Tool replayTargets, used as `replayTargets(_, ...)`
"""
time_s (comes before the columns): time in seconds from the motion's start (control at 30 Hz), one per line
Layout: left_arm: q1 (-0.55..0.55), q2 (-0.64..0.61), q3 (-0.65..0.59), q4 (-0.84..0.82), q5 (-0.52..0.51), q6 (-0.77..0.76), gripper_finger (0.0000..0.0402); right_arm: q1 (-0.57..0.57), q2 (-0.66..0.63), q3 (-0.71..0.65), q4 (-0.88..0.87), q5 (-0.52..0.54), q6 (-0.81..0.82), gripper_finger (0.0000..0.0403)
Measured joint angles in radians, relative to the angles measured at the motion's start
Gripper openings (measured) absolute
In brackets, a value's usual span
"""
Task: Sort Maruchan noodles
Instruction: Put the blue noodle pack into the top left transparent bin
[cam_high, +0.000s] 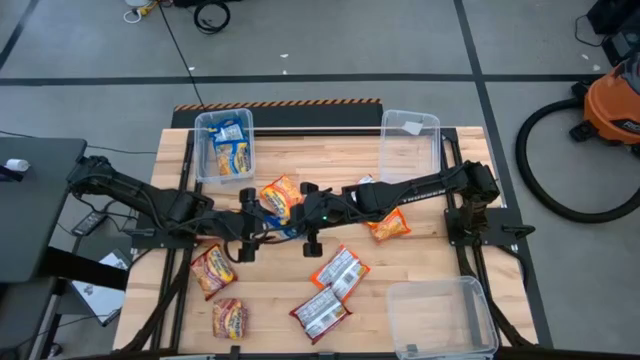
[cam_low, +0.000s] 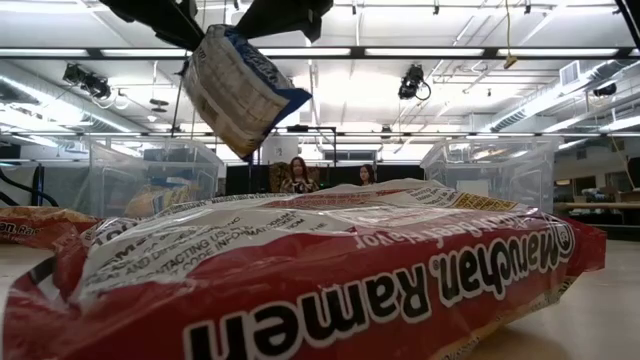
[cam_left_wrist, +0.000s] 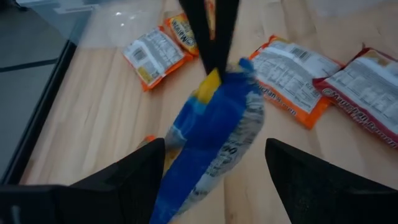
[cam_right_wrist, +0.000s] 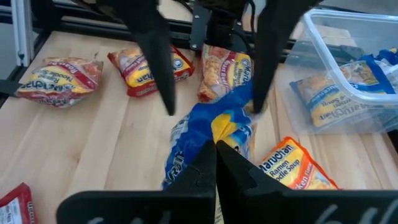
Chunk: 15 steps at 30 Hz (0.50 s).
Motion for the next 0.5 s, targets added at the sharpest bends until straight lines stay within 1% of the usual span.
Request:
replayTargets(0.23, 0.000, 0.000, 0.000, 0.001, -0.002, 0.022, 0.0286, 0.000, 0.000, 0.000, 0.000, -0.017, -0.007, 0.0004)
replayTargets(0.33, -0.002, -0.003, 0.006, -0.006, 0.024, 0.027, 0.0286, 0.000, 0.000, 0.000, 0.000, -0.016, -0.008, 0.0004)
replayTargets(0.43, -0.004, -0.020, 0.050, -0.030, 0.060, 0.013, 0.0286, -0.011, 0.000, 0.000, 0.004, -0.007, -0.007, 0.0004)
replayTargets(0.5, -0.004, -0.028, 0.089, -0.079, 0.072, -0.004, 0.0286, -0.017, 0.000, 0.000, 0.009, -0.005, -0.005, 0.0004)
